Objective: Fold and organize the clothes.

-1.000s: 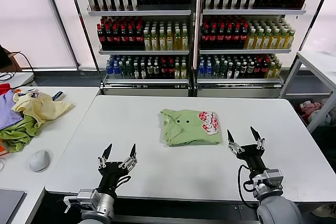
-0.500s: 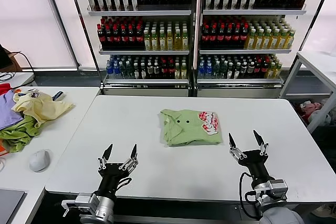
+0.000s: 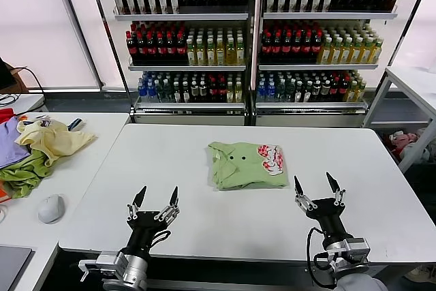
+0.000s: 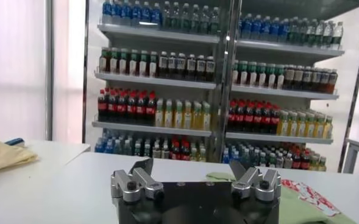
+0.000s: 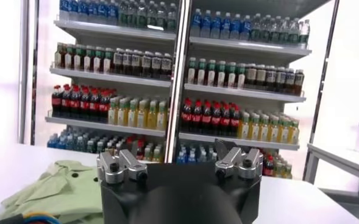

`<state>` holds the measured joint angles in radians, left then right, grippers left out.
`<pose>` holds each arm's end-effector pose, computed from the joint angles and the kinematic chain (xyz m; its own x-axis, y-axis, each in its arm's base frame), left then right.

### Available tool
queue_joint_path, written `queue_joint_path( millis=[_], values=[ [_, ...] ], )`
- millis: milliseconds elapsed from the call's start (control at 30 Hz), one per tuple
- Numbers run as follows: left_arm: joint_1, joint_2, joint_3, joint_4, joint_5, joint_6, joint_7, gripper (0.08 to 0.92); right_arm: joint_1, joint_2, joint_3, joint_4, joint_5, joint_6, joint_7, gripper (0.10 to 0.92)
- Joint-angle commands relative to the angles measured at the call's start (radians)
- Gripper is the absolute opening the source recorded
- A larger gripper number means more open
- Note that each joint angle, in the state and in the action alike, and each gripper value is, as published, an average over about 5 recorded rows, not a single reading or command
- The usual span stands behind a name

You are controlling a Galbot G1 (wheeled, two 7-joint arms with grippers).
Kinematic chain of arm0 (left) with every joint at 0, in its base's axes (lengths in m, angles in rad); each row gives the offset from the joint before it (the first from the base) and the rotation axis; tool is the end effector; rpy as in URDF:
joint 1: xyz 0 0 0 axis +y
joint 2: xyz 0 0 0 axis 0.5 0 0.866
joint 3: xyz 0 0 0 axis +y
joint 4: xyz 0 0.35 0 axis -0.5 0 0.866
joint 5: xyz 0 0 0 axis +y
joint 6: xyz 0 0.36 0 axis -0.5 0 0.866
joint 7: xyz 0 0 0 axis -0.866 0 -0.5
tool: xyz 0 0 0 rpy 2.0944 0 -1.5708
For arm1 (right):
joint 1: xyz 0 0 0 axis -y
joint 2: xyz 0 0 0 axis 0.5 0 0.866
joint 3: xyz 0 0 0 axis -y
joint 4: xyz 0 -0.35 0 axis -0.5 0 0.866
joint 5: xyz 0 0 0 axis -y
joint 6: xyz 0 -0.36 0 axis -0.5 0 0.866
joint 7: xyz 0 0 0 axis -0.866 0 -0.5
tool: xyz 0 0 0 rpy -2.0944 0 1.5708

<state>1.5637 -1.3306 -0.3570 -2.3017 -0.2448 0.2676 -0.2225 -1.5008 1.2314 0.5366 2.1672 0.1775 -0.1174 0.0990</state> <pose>0.1720 -0.0171 -0.2324 -0.9890 0.0958 0.1129 0.0852 0.9918 -0.0957 0.2072 -0.0529 -0.2546 -0.9978 -0.0651 -0.0138 -0.0627 0.9892 -0.1325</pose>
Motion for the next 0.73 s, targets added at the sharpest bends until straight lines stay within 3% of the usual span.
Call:
queue_joint_path(
  millis=[33, 733],
  values=[
    [-0.001, -0.001, 0.001, 0.001, 0.000, -0.001, 0.004, 0.823, -0.011, 0.007, -0.008, 0.003, -0.089, 0.041, 0.038, 0.823],
    [-0.014, 0.003, 0.003, 0.006, -0.003, 0.001, 0.012, 0.823, -0.004, 0.015, -0.008, -0.004, -0.081, 0.009, 0.064, 0.823]
  ],
)
